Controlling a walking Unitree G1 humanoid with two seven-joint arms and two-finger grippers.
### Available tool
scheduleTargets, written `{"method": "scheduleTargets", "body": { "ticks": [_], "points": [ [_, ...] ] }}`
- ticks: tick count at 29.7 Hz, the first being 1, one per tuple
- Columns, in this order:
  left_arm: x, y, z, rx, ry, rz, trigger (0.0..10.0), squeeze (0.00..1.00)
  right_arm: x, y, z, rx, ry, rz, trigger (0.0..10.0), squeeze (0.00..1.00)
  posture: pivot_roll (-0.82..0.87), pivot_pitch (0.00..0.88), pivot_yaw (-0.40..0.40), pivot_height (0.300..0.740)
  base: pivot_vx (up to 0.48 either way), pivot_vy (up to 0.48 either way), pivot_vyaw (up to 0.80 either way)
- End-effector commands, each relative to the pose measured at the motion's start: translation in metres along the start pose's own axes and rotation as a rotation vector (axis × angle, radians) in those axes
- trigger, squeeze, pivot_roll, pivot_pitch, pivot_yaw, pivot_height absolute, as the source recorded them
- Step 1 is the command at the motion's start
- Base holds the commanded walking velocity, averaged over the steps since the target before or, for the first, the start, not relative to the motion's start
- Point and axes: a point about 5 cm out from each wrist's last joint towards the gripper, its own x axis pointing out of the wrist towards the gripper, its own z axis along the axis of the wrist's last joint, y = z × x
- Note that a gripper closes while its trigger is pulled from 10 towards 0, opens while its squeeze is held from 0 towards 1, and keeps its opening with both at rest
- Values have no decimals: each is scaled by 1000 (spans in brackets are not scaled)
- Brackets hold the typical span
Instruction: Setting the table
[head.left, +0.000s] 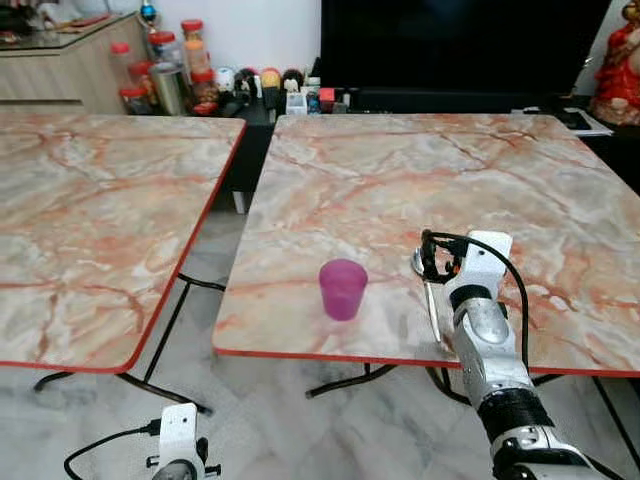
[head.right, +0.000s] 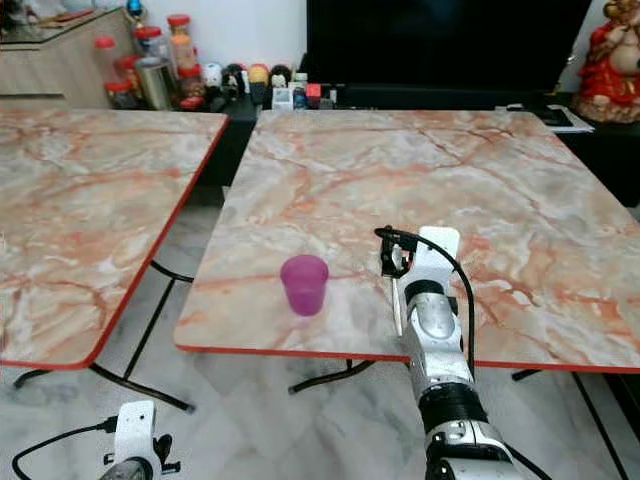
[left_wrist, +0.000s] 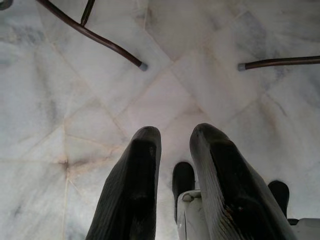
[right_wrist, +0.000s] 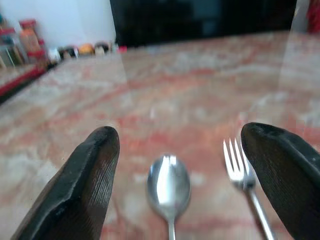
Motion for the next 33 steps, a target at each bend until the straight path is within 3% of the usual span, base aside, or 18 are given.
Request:
{"method": "scheduleTargets", "body": {
  "ticks": [1,4,8,17,33],
  "points": [
    [-1,3,-4,-8,17,7,10000,0,3,-2,-1,9,43,-20,10000,0,18,0,8,740,0,0,0],
    [-1,3,-3,-10,16,5,10000,0,6,-1,-6,-14,115,-16,10000,0,20,0,7,740,0,0,0],
    [-1,3,-4,-11,17,5,10000,0,12,4,1,20,118,23,10000,0,26,0,7,740,0,0,0],
    [-1,4,-5,-10,23,6,10000,0,21,19,10,-23,149,111,10000,0,30,0,6,740,0,0,0],
    [-1,4,-7,-6,37,4,10000,0,12,15,-20,-59,293,102,10000,0,30,0,6,740,0,0,0]
  ]
}}
